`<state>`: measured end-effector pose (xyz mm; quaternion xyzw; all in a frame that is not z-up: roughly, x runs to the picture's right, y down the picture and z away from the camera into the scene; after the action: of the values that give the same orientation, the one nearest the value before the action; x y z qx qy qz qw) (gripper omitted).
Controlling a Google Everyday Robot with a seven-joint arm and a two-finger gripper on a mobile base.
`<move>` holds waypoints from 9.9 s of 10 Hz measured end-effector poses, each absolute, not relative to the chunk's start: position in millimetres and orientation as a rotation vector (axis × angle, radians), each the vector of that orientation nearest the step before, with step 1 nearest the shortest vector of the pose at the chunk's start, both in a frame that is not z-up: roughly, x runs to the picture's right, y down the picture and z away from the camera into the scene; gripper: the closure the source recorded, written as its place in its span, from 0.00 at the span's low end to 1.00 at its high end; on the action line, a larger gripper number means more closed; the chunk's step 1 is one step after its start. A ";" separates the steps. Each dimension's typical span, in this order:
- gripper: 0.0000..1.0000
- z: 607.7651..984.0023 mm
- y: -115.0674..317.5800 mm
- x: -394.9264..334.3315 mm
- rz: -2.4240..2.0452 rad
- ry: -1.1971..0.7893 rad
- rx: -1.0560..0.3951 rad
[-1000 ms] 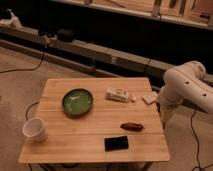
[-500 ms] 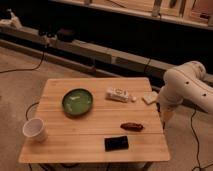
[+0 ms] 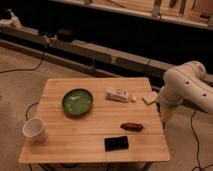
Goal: Push the eraser across the table
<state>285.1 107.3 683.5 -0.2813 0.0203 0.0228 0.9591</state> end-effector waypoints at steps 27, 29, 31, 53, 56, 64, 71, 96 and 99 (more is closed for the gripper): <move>0.98 764.8 278.6 201.3 0.023 -0.117 -0.747; 0.98 774.4 281.8 193.8 -0.010 -0.123 -0.740; 0.98 782.5 282.4 183.7 -0.044 -0.132 -0.732; 0.98 786.2 296.6 107.0 -0.047 0.034 -0.818; 0.98 789.7 288.4 93.0 -0.053 0.012 -0.794; 0.98 783.9 294.3 66.4 -0.105 -0.081 -0.782; 0.98 780.1 292.0 44.7 -0.142 -0.137 -0.783; 0.98 768.4 306.7 -29.3 -0.184 -0.135 -0.825; 0.98 765.1 311.7 -41.4 -0.202 -0.159 -0.828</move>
<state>-41.4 311.7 765.1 -0.4012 -0.0769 -0.0980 0.9075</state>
